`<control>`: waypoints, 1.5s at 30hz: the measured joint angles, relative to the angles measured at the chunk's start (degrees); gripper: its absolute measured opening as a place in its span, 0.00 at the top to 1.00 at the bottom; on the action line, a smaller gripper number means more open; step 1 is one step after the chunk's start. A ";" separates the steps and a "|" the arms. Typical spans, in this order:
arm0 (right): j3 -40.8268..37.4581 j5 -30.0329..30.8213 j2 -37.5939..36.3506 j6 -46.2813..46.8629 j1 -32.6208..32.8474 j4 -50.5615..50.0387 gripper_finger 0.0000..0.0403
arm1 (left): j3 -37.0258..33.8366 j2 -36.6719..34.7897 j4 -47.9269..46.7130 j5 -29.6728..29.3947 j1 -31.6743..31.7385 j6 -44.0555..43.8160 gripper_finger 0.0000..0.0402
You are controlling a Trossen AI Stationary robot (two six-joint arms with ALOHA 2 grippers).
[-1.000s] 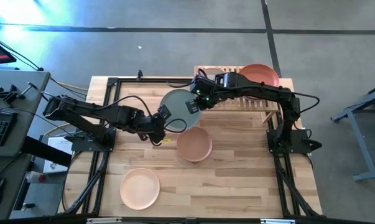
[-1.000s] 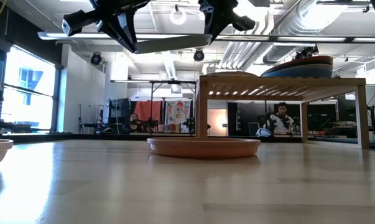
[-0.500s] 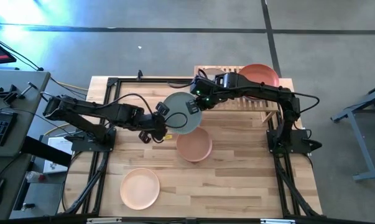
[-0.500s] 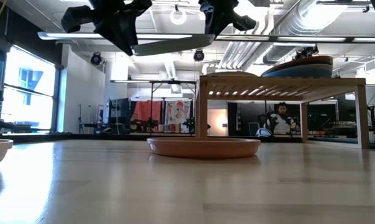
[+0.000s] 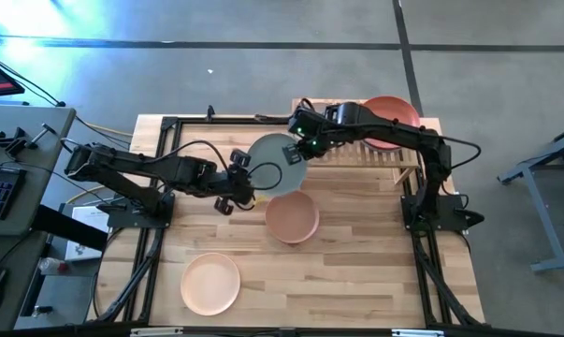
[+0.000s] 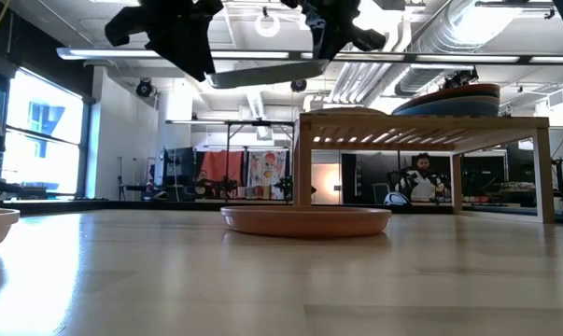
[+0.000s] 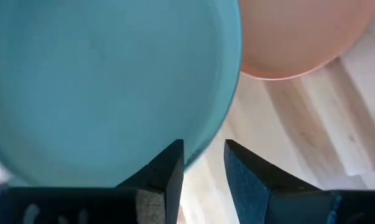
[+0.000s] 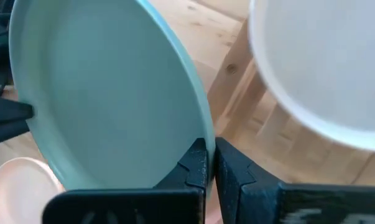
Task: Place and stack plates onto a shelf
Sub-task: Stack the gray plate on top of the white plate on the shelf
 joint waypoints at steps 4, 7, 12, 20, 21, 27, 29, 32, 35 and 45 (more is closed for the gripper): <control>0.00 -2.01 -0.06 -2.82 -2.41 0.00 1.00 | 0.00 -0.11 0.61 -4.10 0.00 -0.94 0.75; 0.00 -3.22 -0.06 -5.23 -4.36 0.03 1.00 | 0.00 -0.11 1.12 -6.75 0.00 -0.95 0.75; 0.01 -4.64 -0.47 -9.31 -8.37 -0.60 1.00 | 0.00 -0.13 2.21 -11.93 0.00 -0.93 0.75; 0.02 -9.05 -3.85 -17.61 -16.12 -1.99 1.00 | 0.00 -0.17 2.26 -13.29 3.11 -3.47 0.75; 0.04 -9.56 -4.32 -18.67 -17.16 -2.15 1.00 | 0.00 -0.17 2.27 -13.29 3.75 -3.97 0.75; 0.04 -12.11 -5.84 -24.72 -23.73 -3.90 1.00 | 0.00 -0.17 2.25 -12.58 7.85 -6.18 0.75; 0.04 -13.78 -5.86 -26.98 -26.35 -4.54 1.00 | 0.00 -0.17 2.26 -12.33 9.12 -6.90 0.75; 0.04 -17.43 -5.65 -30.60 -30.42 -5.43 1.00 | 0.00 -0.20 2.27 -11.60 10.59 -8.69 0.75; 0.04 -20.79 -5.38 -33.27 -34.16 -5.70 1.00 | 0.00 -0.22 2.29 -10.34 11.84 -11.38 0.75; 0.04 -22.88 -3.56 -39.21 -39.85 -7.25 1.00 | 0.00 -0.22 3.92 -9.20 15.05 -13.94 0.75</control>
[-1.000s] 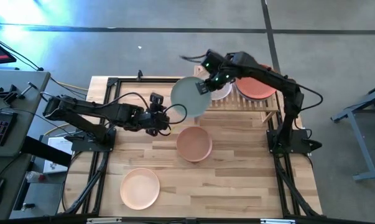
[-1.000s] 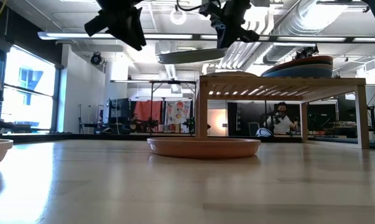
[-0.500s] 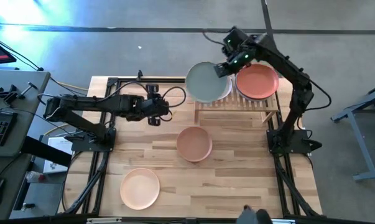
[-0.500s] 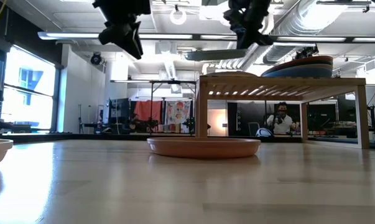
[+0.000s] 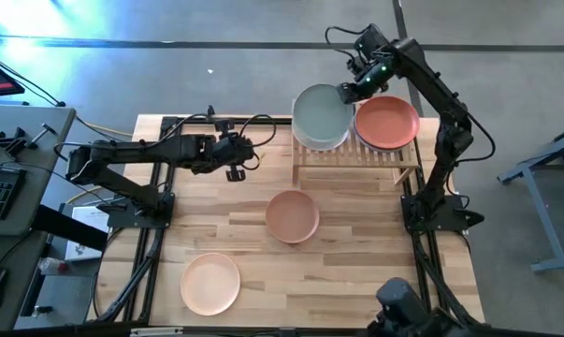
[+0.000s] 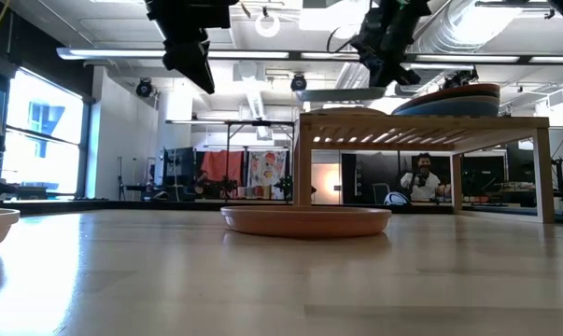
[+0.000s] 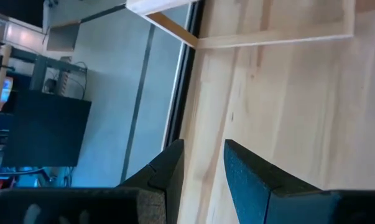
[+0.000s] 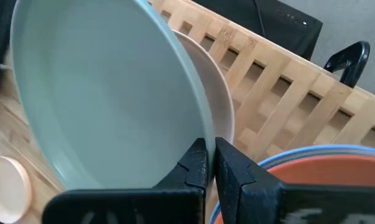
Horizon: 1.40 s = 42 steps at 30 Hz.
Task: Place and stack plates onto a shelf
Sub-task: Stack the gray plate on top of the white plate on the shelf
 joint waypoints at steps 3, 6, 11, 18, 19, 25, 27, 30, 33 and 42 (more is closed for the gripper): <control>0.00 -0.01 1.03 -0.87 0.05 -0.15 1.00 | 0.02 0.00 1.80 0.00 0.85 0.01 0.75; 0.00 -0.03 1.27 -0.90 0.06 -0.33 1.00 | 0.02 -0.02 2.88 -0.01 1.64 0.38 0.75; 0.00 0.01 1.29 -1.47 0.31 -1.66 1.00 | 0.02 -0.02 3.07 0.19 2.88 0.55 0.75; -2.18 0.28 1.35 -1.95 0.63 -1.42 1.00 | 0.02 -0.02 3.10 1.33 3.74 0.57 0.75; -2.68 0.30 1.35 -1.97 0.75 -1.24 1.00 | 0.02 -0.02 3.11 1.33 3.74 0.57 0.75; -4.79 0.37 1.32 -1.94 1.36 -0.35 1.00 | 0.02 -0.02 4.25 1.37 3.74 0.59 0.75; -5.03 1.14 1.35 -1.95 1.47 -0.20 1.00 | 0.02 -0.02 5.05 1.37 3.74 0.58 0.75; -5.01 1.98 1.33 -1.97 1.47 0.38 1.00 | 0.02 -0.02 5.74 1.40 3.74 0.59 0.75; -5.01 2.05 1.33 -2.05 1.47 0.49 1.00 | 0.02 -0.02 5.72 1.41 3.74 0.57 0.75; -5.02 2.27 1.33 -2.16 1.47 2.48 1.00 | 0.02 -0.02 5.72 1.40 3.74 -0.07 0.75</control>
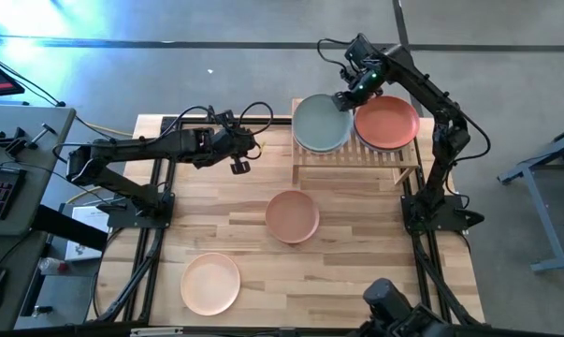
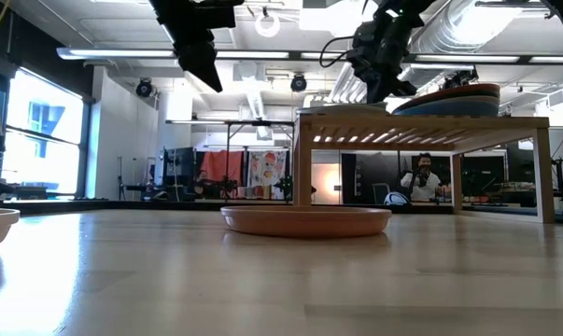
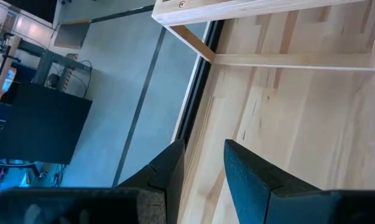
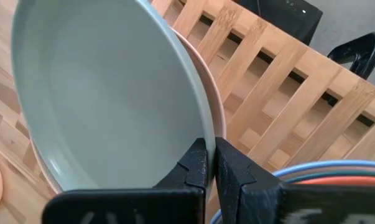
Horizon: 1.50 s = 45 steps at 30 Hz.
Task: Place and stack plates onto a shelf
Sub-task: Stack the gray plate on top of the white plate on the shelf
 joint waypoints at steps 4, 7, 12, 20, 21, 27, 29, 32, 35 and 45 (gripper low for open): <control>-0.01 0.00 0.00 0.21 0.00 0.40 1.00 | 0.00 0.00 -0.02 0.00 0.00 -0.28 0.75; -0.01 0.23 0.00 0.71 0.00 0.39 1.00 | 0.00 0.00 -0.02 0.00 0.00 -0.31 0.75; 0.00 1.64 0.00 -0.07 0.00 0.33 1.00 | 0.00 0.00 -0.04 -0.02 0.00 -0.39 0.75; 0.01 1.64 0.00 0.20 0.00 -0.06 1.00 | 0.00 0.00 -0.04 -0.03 0.00 -0.39 0.75; 0.01 1.64 0.00 0.19 0.00 -0.06 1.00 | 0.00 0.00 -0.04 -0.04 0.00 -0.37 0.75; 0.01 1.64 0.00 0.27 0.00 -1.15 1.00 | 0.00 0.00 -0.11 -0.04 0.00 -0.43 0.75; 0.01 1.66 0.00 0.23 0.00 -1.72 1.00 | 0.00 0.00 -0.11 -0.05 0.00 -0.41 0.75; 0.01 2.84 0.00 0.89 0.00 -1.80 1.00 | 0.00 0.00 -0.11 -0.70 0.00 -0.39 0.75; 0.01 2.99 0.00 1.60 0.00 -1.81 1.00 | 0.00 0.00 -0.11 -1.99 0.00 -0.39 0.75; 0.01 2.86 0.00 3.08 0.00 -2.05 1.00 | 0.00 0.00 -0.09 1.14 -0.04 -0.39 0.75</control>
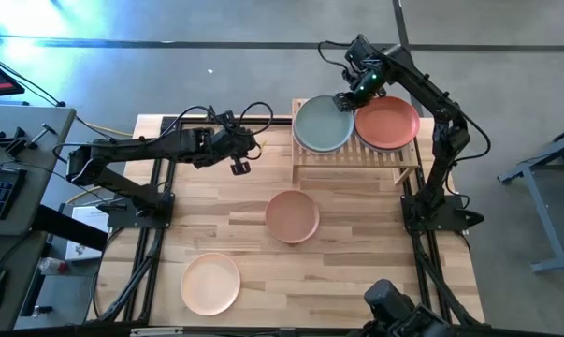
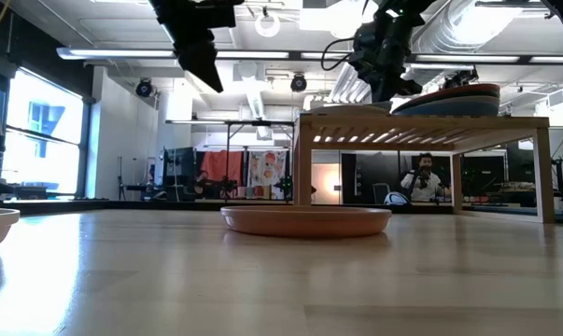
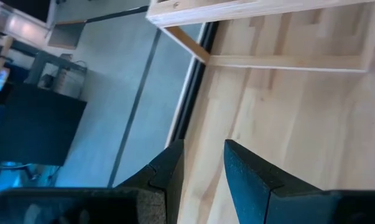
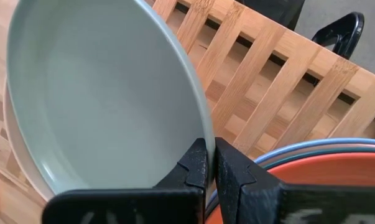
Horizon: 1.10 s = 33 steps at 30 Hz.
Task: Place and stack plates onto a shelf
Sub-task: Stack the gray plate on top of the white plate on the shelf
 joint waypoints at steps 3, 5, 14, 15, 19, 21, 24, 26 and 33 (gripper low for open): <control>0.00 -0.07 0.00 0.12 0.00 0.00 1.00 | 0.00 0.00 0.00 1.62 -0.01 0.02 0.75; 0.00 -0.13 -0.02 0.72 0.00 -0.02 1.00 | 0.00 0.00 0.00 1.81 -0.02 0.02 0.75; 0.00 0.22 -0.04 4.61 0.71 -0.27 1.00 | 0.00 0.00 0.34 1.50 0.00 -0.62 0.75; 0.00 0.26 -0.04 4.65 1.00 -0.26 1.00 | -0.01 0.05 2.07 -0.30 -0.02 -3.22 0.75; 0.00 0.28 -0.04 4.97 2.17 -0.23 1.00 | 0.09 -0.09 12.18 -6.62 0.57 -12.49 0.75; 0.00 0.94 -0.04 5.34 2.60 -0.22 1.00 | 0.09 0.02 15.69 -6.55 0.55 -13.40 0.75; 0.00 4.33 -0.04 6.35 2.93 -0.22 1.00 | 0.07 0.02 19.65 -5.59 0.41 -12.59 0.75; 0.00 4.76 -0.04 6.35 2.95 -0.22 1.00 | 0.07 0.02 20.30 -4.23 0.26 -11.82 0.75; 0.00 4.70 -0.04 6.96 2.95 -0.22 1.00 | 0.07 0.02 20.31 1.76 0.20 -11.87 0.75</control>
